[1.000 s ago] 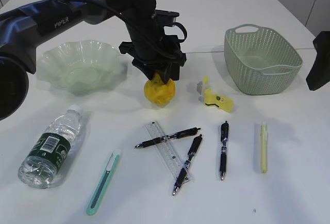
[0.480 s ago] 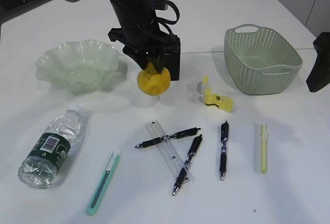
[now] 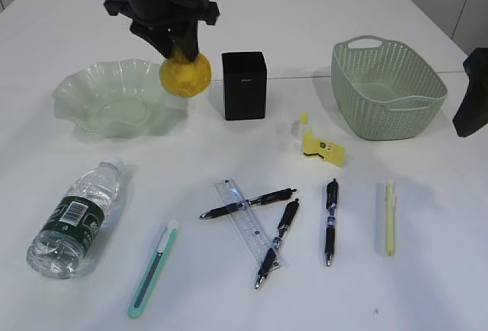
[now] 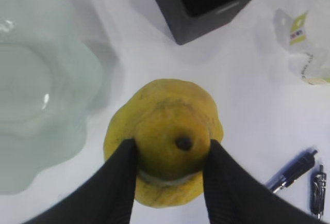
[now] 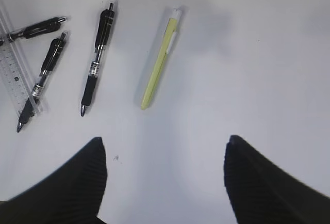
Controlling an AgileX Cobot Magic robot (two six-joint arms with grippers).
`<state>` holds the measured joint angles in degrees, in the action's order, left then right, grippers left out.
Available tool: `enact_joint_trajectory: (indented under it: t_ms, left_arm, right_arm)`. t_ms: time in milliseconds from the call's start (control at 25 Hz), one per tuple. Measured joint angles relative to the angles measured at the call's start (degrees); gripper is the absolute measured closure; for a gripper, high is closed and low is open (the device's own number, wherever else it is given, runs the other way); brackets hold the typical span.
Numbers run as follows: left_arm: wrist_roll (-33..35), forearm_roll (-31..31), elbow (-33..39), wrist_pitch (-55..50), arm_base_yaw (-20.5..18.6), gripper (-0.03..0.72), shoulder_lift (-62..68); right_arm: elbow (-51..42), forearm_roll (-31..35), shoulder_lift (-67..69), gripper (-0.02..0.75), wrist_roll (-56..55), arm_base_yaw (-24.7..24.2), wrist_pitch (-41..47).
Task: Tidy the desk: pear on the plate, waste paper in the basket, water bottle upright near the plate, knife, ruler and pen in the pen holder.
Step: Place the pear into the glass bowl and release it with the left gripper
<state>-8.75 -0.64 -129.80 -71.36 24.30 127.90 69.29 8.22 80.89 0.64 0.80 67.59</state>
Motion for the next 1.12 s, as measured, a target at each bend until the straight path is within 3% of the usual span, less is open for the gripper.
enact_joint_trajectory:
  t_ms: [600,1120]
  left_arm:
    - [-0.1,3.3,0.0,-0.17,-11.2,0.409,-1.51]
    - [-0.1,4.1,0.0,-0.17,-13.74,0.409,2.17]
  right_arm:
    - [0.0,0.09,0.0,0.186,0.0,0.0,1.97]
    - [0.0,2.43,0.0,0.187,0.0,0.0,2.49]
